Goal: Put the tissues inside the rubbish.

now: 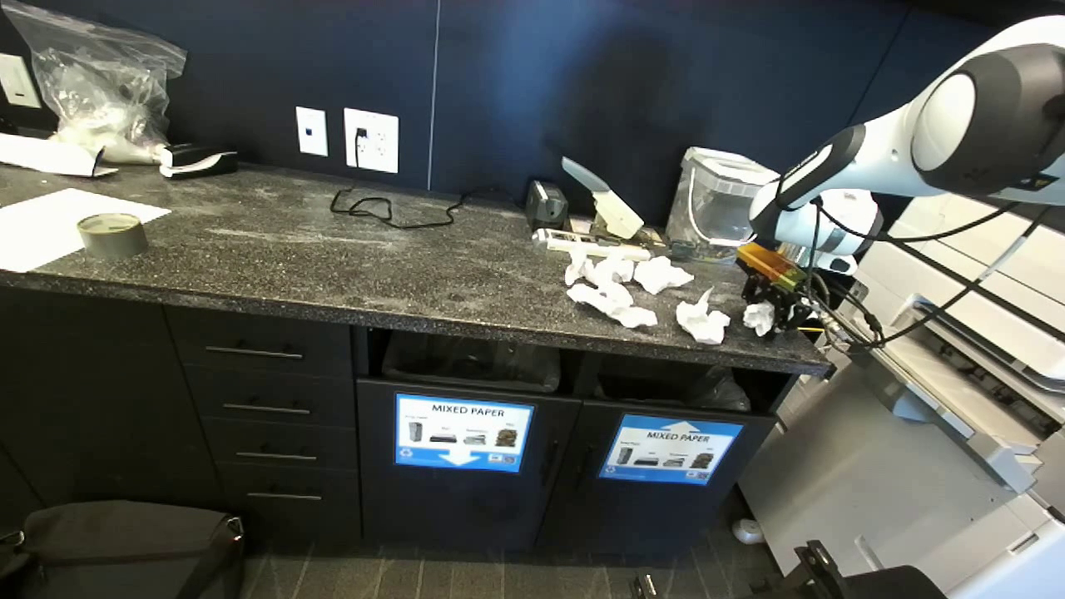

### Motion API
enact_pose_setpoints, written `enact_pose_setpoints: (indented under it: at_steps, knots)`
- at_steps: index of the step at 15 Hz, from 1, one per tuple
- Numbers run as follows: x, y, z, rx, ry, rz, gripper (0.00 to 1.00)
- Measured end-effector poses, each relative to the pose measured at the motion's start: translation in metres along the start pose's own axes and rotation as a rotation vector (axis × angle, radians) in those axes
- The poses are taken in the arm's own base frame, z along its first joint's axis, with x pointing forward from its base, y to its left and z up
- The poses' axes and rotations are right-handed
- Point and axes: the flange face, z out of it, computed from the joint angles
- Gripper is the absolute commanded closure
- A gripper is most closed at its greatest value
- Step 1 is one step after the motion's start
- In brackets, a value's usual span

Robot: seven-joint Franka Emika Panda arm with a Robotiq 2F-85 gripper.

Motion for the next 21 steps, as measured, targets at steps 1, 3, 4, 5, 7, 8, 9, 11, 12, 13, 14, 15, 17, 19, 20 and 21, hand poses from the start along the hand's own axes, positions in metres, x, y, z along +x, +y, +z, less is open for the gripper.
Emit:
enact_pose_setpoints:
  at_steps: [1,3,4,5,7,8,9,11,12,13,14,15,17,19,20,21]
  knots:
    - [0.000,-0.001,-0.001,-0.003,0.006,-0.019,0.79]
    - [-0.001,-0.002,-0.001,-0.012,0.017,-0.058,0.85]
    - [-0.002,-0.002,-0.002,-0.016,0.021,-0.082,0.87]
    - [-0.002,-0.002,-0.002,-0.021,0.026,-0.110,0.89]
    - [-0.004,-0.002,-0.001,-0.033,0.031,-0.179,0.86]
    - [-0.005,-0.003,-0.001,-0.037,0.033,-0.221,0.86]
    - [-0.007,-0.004,-0.001,-0.043,0.037,-0.266,0.85]
    - [-0.013,-0.005,-0.001,-0.059,0.040,-0.367,0.85]
    - [-0.018,-0.005,-0.001,-0.067,0.040,-0.418,0.86]
    - [-0.024,-0.004,-0.002,-0.077,0.039,-0.472,0.86]
    - [-0.032,-0.003,-0.003,-0.088,0.036,-0.524,0.86]
    - [-0.040,-0.002,-0.004,-0.098,0.031,-0.577,0.86]
    - [-0.060,-0.001,-0.008,-0.121,0.022,-0.684,0.86]
    - [-0.081,0.001,-0.013,-0.142,0.018,-0.778,0.86]
    - [-0.091,0.002,-0.017,-0.153,0.017,-0.820,0.86]
    - [-0.099,0.004,-0.020,-0.165,0.019,-0.857,0.86]
